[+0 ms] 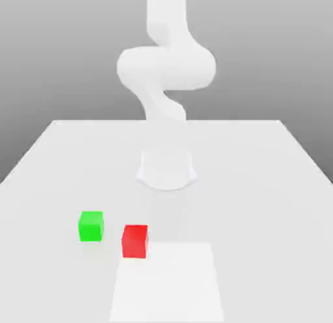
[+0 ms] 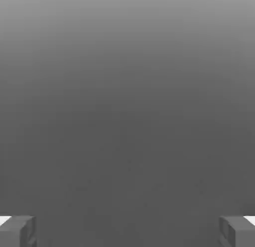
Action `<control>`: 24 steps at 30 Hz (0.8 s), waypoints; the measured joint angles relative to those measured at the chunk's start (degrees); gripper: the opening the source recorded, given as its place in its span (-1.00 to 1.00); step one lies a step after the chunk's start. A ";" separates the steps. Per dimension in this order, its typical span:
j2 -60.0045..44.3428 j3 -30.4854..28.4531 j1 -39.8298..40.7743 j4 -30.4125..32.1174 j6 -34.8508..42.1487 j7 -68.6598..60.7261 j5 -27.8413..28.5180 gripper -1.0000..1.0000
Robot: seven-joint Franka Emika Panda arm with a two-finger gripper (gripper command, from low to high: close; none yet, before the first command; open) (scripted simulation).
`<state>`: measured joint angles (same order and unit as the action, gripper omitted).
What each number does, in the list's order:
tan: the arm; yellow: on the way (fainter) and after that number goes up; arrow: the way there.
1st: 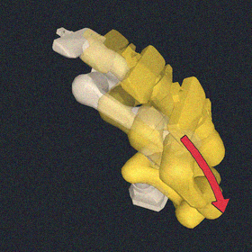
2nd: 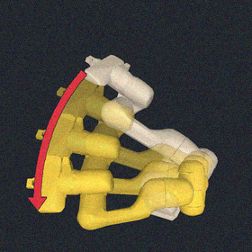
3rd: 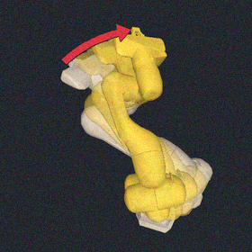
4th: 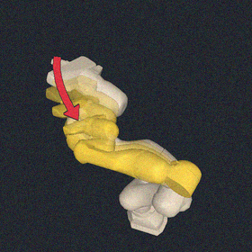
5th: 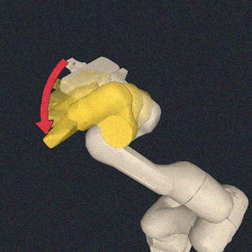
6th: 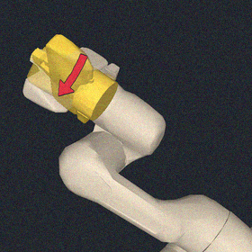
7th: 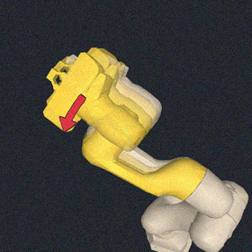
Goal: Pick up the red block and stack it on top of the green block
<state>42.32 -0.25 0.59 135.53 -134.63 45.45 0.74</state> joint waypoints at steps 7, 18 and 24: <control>-11.93 -1.90 1.85 12.35 -9.41 -1.51 2.15 0.00; -37.52 -6.98 3.85 31.35 -29.11 -7.56 0.89 0.00; -51.74 -2.14 7.44 30.60 -40.93 -12.47 -5.45 -1.00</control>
<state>-9.41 -2.40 8.03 166.13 -175.56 32.99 -4.71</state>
